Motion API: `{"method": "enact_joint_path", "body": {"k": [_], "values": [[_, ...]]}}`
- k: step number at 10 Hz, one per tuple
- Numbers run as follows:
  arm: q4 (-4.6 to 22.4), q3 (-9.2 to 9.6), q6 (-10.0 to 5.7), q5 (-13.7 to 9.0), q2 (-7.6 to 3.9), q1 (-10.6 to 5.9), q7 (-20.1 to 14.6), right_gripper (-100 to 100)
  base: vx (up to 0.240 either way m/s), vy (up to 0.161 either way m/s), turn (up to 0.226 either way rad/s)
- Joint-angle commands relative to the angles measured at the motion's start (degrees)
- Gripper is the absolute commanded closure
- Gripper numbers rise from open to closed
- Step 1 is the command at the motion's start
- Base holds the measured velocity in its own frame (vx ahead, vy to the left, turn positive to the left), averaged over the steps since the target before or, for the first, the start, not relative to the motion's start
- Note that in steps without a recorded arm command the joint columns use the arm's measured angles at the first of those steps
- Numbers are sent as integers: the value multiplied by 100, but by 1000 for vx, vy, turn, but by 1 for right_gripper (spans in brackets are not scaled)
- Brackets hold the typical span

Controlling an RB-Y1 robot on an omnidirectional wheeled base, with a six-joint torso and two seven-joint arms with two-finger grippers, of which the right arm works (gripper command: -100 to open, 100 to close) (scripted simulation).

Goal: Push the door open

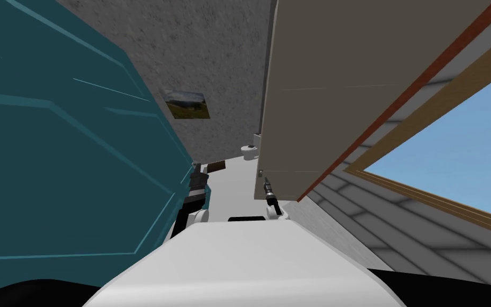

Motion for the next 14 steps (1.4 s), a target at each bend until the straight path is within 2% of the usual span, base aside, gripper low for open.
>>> {"method": "enact_joint_path", "body": {"k": [1, 7, 8, 13, 14], "values": [[19, -18, -30, -8, -14, -3, 10, -100, 200, 13, 33], [57, -64, -96, -29, 28, 0, 31, -100, 186, 4, 22], [57, -64, -96, -29, 28, 0, 31, 100, -17, 2, -9], [57, -64, -96, -29, 28, 0, 31, 100, -15, 0, 2], [79, -143, -83, -69, -26, 4, 57, 100, 116, 43, -33]]}}
